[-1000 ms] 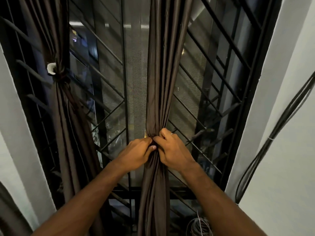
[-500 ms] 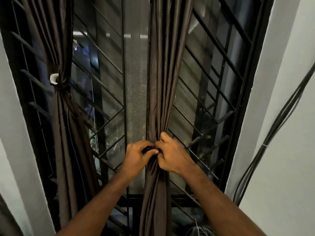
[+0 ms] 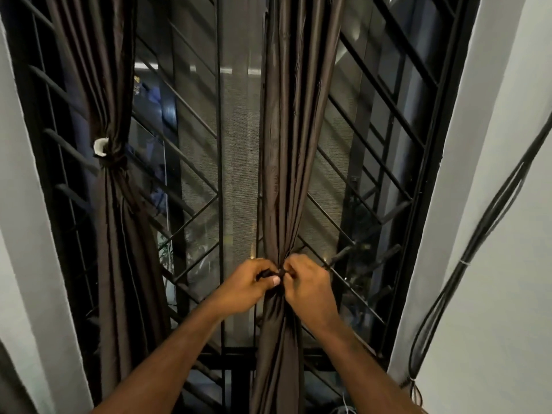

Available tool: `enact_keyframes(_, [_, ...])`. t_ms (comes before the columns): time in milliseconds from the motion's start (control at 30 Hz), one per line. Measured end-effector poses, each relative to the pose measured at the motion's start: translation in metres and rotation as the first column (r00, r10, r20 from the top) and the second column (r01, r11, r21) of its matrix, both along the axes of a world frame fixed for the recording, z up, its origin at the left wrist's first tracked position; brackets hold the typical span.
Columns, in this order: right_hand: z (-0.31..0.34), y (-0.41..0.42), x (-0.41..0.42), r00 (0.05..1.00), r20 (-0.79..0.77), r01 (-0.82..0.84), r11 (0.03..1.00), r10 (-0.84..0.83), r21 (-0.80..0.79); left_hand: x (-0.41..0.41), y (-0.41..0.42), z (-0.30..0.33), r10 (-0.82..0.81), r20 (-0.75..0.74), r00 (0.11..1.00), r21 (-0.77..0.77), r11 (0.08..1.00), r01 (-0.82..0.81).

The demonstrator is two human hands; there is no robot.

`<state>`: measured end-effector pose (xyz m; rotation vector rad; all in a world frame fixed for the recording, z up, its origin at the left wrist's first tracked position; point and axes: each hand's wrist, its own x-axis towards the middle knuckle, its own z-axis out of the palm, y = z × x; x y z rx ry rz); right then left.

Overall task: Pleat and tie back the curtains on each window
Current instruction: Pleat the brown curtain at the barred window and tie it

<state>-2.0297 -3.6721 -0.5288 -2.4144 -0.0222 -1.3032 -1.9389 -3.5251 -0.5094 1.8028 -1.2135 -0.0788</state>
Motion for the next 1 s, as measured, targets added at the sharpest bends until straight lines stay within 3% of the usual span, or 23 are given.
enact_keyframes(133, [-0.005, -0.007, -0.004, 0.995, -0.008, -0.099, 0.986, 0.101, 0.135, 0.000, 0.006, 0.012, -0.087, -0.249, 0.964, 0.031, 0.995, 0.098])
enact_keyframes(267, [-0.009, -0.003, -0.014, 0.957, -0.083, -0.260, 0.949, 0.277, 0.176, 0.005, 0.007, 0.010, -0.030, -0.230, 0.973, -0.010, 1.000, 0.029])
enact_keyframes(400, [-0.016, 0.001, -0.004, 0.980, -0.158, -0.106, 0.989, 0.121, 0.103, -0.003, 0.007, 0.009, -0.038, -0.364, 0.931, -0.030, 0.999, 0.028])
enact_keyframes(500, [-0.018, -0.001, 0.001, 0.978, -0.155, -0.131, 0.990, 0.137, 0.050, -0.004, 0.010, 0.009, -0.085, -0.458, 0.885, -0.098, 0.994, 0.045])
enact_keyframes(600, [-0.018, -0.002, 0.000, 0.976, -0.145, -0.160, 0.987, 0.161, 0.020, -0.004, 0.009, 0.002, -0.045, -0.511, 0.858, -0.232, 0.969, -0.088])
enact_keyframes(800, [-0.010, 0.013, -0.001, 0.992, -0.061, -0.101, 0.991, 0.107, 0.086, 0.003, -0.012, 0.029, 0.225, -0.334, 0.915, -0.375, 0.859, -0.348])
enact_keyframes(900, [-0.019, 0.023, -0.006, 0.994, -0.037, -0.097, 0.987, 0.103, 0.129, 0.013, -0.016, 0.040, 0.450, -0.193, 0.872, -0.317, 0.812, -0.490])
enact_keyframes(1000, [-0.032, 0.030, -0.010, 0.994, -0.047, -0.087, 0.984, 0.095, 0.153, 0.015, -0.023, 0.034, 0.518, -0.169, 0.839, -0.266, 0.795, -0.544])
